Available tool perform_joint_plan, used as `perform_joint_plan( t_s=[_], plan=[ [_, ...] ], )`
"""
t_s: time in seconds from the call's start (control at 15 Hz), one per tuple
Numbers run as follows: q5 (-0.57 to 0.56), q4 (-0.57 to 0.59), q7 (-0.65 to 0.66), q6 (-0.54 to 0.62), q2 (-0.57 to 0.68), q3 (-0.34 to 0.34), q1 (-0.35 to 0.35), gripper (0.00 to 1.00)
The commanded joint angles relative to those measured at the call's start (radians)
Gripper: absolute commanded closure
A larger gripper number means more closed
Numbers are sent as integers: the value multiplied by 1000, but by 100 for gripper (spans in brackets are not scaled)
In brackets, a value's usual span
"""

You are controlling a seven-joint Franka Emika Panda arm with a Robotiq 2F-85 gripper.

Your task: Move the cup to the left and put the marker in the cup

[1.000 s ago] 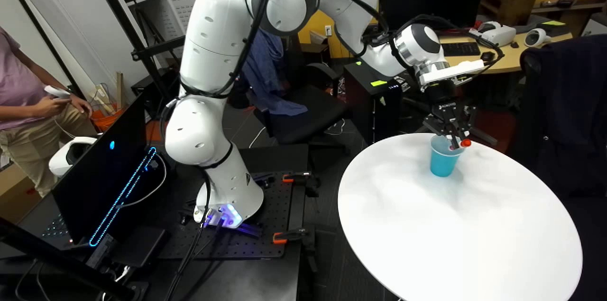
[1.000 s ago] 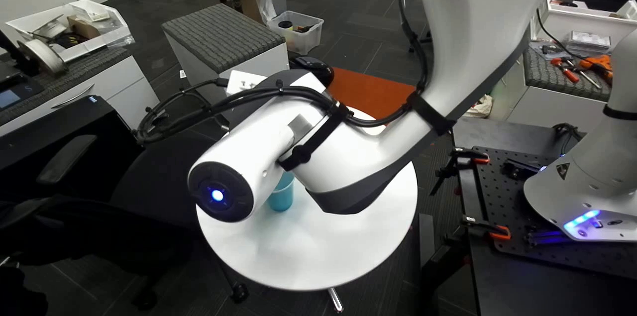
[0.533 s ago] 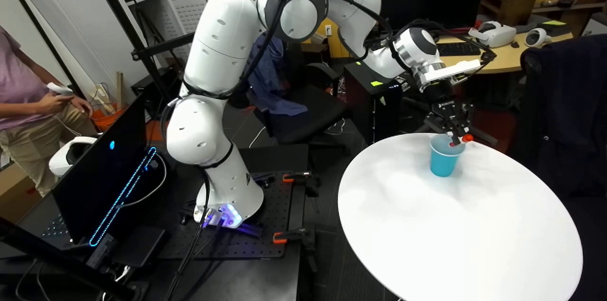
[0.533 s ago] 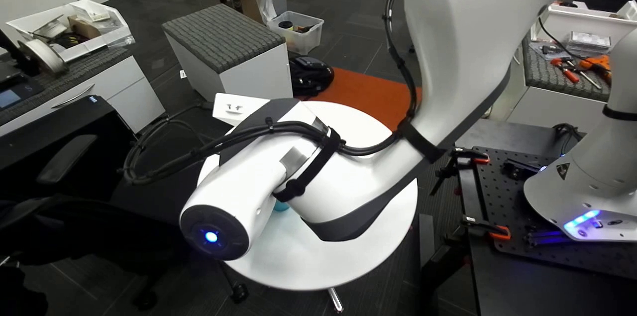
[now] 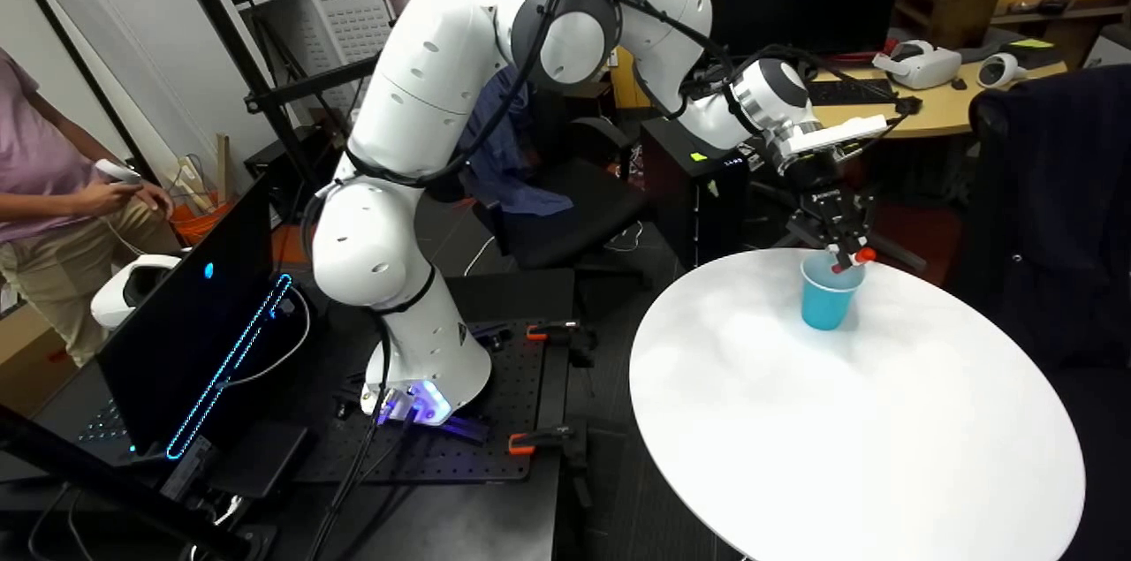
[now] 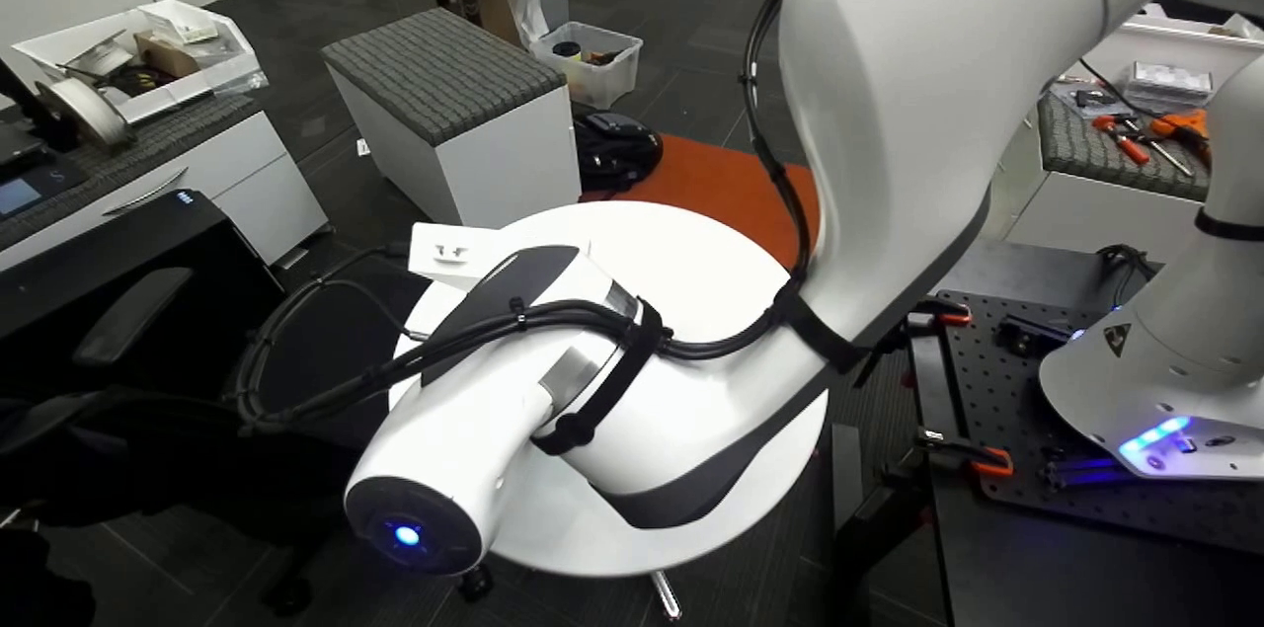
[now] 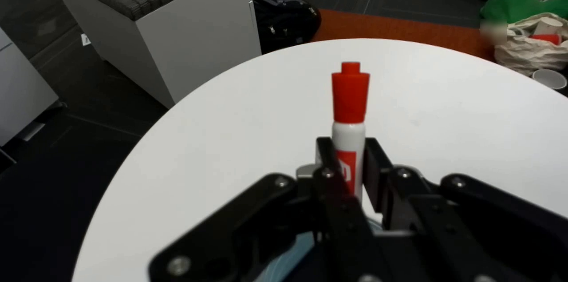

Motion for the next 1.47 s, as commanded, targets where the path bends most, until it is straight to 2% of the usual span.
perform_joint_plan(
  t_s=[0.0, 0.87, 1.4],
  plan=[
    [-19, 70, -56, -65, 45, 4, 6, 95],
    [-19, 194, -173, -115, 165, 0, 22, 95],
    [-19, 224, -186, -132, 210, 0, 50, 95]
  ],
)
